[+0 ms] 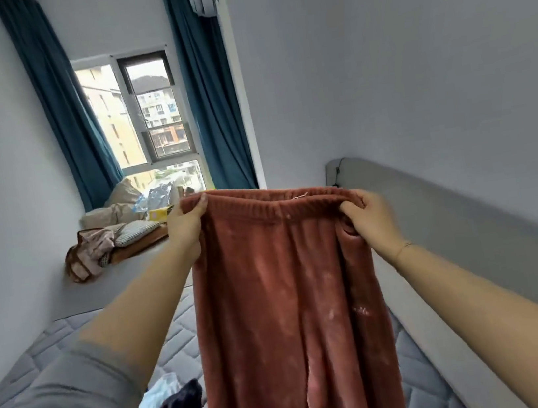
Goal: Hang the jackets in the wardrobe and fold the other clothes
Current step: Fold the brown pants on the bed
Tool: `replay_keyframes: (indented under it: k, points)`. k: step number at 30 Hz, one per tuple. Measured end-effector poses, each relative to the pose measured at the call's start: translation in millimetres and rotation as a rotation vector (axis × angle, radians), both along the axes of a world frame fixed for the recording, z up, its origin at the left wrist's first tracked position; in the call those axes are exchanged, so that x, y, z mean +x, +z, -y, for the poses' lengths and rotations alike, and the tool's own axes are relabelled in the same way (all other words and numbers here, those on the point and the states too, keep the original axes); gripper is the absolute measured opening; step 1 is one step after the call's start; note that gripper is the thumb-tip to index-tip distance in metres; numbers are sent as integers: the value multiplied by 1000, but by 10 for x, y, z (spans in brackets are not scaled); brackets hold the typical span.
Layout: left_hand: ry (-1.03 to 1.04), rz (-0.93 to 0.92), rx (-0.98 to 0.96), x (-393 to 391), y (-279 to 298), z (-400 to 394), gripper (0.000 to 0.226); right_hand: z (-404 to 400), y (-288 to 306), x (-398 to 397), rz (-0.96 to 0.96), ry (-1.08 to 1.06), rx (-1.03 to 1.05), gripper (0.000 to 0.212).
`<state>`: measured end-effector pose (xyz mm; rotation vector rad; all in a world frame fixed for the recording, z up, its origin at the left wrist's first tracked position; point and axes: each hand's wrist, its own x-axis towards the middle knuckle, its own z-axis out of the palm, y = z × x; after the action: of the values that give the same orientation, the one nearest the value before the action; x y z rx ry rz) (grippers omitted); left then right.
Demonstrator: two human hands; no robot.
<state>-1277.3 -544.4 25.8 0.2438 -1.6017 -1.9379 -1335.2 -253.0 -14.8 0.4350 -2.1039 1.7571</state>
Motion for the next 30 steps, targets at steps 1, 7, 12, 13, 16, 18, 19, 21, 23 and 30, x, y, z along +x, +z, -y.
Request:
replay_keyframes:
  k: [1, 7, 12, 13, 16, 18, 19, 21, 23, 30]
  points:
    - [-9, -19, 16, -221, 146, -21, 27, -8, 180, -217, -10, 7, -33, 18]
    - [-112, -128, 50, -1107, 880, -111, 27, -127, 1035, -1056, -233, -52, -55, 22]
    - [-215, -137, -16, -1175, 896, -21, 42, -106, 1069, -1060, -301, 9, -140, 32]
    - [-220, -120, -43, -1125, 826, 19, 37, -92, 998, -1010, -315, 25, -123, 34]
    - [-250, -11, -130, -915, 389, 272, 26, -33, 564, -804, -296, 101, -23, 34]
    - [-231, 86, -221, -719, -125, 530, 31, 51, 46, -636, -221, 158, 85, 34]
    - [-213, 138, -252, -606, -455, 656, 31, 110, -265, -540, -173, 192, 151, 34]
    - [-179, 238, -296, -345, -1249, 847, 26, 255, -961, -338, -61, 270, 304, 34]
    - [-124, 326, -273, -17, -2122, 938, 24, 398, -1721, -78, 47, 329, 470, 31]
    - [-100, 707, -327, 994, -4803, 1163, 21, 721, -4167, 786, 474, 441, 750, 37]
